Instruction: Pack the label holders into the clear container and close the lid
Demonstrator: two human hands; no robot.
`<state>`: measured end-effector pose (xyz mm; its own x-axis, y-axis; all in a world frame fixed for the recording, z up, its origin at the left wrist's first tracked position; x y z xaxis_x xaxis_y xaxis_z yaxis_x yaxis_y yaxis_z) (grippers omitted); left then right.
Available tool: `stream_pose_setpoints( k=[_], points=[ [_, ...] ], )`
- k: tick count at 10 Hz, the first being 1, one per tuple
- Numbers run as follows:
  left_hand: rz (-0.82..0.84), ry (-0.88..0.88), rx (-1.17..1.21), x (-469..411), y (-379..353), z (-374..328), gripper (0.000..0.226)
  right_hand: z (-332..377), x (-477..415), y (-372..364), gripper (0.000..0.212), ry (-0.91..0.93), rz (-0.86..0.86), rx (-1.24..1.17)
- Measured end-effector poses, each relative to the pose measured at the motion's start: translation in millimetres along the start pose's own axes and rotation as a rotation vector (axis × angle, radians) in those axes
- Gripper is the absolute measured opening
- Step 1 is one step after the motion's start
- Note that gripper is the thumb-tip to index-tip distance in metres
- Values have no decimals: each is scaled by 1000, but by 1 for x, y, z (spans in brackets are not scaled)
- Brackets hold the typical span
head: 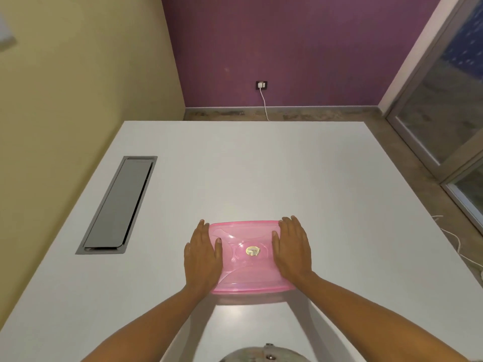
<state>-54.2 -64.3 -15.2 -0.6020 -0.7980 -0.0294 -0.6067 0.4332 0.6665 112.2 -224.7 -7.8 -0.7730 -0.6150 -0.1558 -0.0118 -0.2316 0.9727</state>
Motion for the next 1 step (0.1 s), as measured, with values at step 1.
stream_pose_setpoints(
  k=[1],
  points=[
    [-44,-18,-45,-9,8,-10,51,6,-8,3,40,57,10,2]
  ],
)
Point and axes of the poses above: each hand's wrist, its own x-axis away from the middle knuckle, its own y-axis out of the back of the hand, z = x × y, the point moved 9 cm from there along -x, towards the middle knuckle, and after that the axes turned 11 degrees about x, right-handed, at the moved point
